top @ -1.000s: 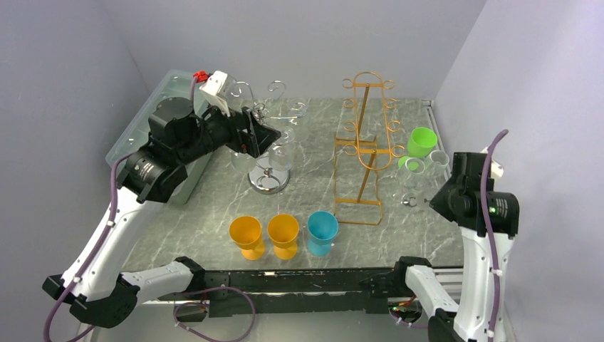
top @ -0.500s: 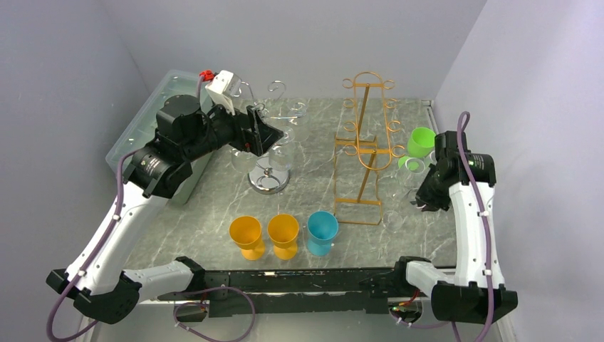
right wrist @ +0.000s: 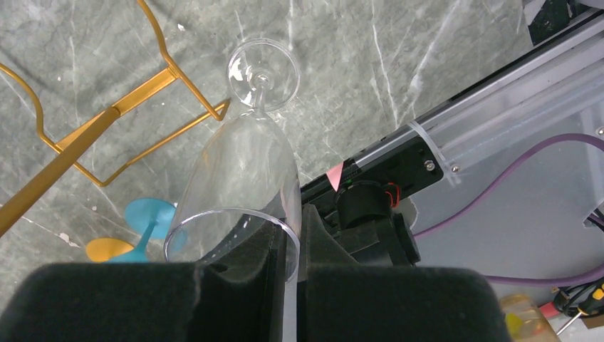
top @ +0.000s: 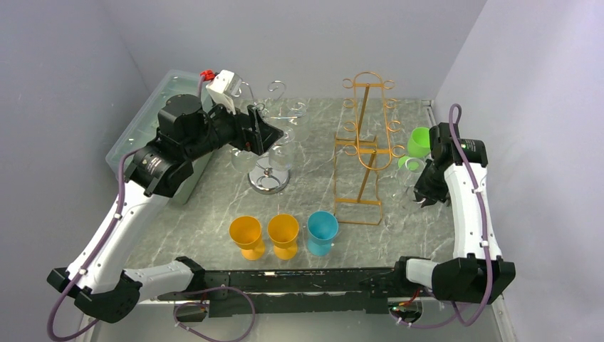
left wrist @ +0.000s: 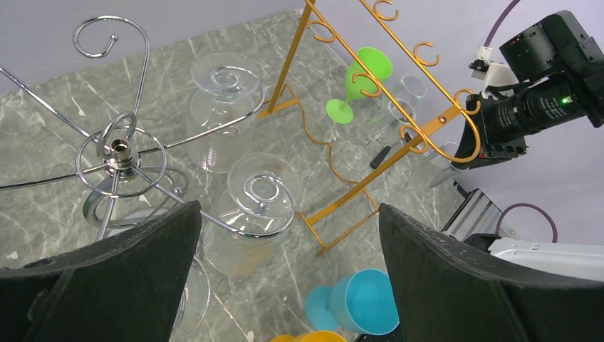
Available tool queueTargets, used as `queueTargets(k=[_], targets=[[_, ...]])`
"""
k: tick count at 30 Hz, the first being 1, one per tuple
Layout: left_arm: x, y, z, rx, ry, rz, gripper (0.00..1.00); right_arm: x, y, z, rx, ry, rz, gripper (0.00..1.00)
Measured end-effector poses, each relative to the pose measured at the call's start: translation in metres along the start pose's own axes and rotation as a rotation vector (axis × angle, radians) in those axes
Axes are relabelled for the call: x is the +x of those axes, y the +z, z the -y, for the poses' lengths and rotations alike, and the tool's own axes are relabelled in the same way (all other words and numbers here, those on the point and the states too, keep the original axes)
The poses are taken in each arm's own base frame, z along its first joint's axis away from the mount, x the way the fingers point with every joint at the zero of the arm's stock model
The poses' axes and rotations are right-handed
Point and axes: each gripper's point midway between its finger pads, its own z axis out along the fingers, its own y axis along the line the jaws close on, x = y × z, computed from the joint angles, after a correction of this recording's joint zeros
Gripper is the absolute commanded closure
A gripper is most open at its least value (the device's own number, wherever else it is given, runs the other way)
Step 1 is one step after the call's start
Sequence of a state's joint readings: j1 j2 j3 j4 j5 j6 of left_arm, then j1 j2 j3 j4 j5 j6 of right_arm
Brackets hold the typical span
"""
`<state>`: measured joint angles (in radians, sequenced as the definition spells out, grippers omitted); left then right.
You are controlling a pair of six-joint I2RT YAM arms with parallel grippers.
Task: Take the wine glass off the wine glass rack
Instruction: Place the wine glass at the center of the board.
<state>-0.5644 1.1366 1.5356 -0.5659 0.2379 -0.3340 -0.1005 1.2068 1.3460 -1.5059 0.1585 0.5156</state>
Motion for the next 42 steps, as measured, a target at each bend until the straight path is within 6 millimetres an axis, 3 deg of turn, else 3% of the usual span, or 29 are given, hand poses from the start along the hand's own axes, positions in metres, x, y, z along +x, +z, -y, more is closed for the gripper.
queueTargets(k=[3,8,16,26,32,42], targets=[[0.001,0.001,-0.001,-0.001,-0.001,-0.004,0.0,-0.004,0.004,-0.002,0.003,0.001,-0.005,1.0],[0.001,0.001,-0.001,-0.002,-0.001,-0.004,0.01,-0.01,0.007,-0.006,-0.005,0.006,0.007,0.89],[0.001,0.001,-0.001,-0.002,-0.001,-0.004,0.0,-0.009,0.017,-0.007,-0.002,0.006,0.0,0.79],[0.001,0.002,-0.002,-0.009,-0.001,-0.002,0.0,-0.01,0.019,-0.008,-0.006,0.005,0.009,0.54],[0.001,0.002,-0.002,-0.009,-0.002,-0.004,0.0,-0.019,0.005,-0.009,-0.028,0.015,0.065,0.4],[-0.001,0.005,-0.005,-0.024,-0.003,-0.003,0.01,-0.035,-0.031,-0.004,-0.049,0.04,0.171,0.28]])
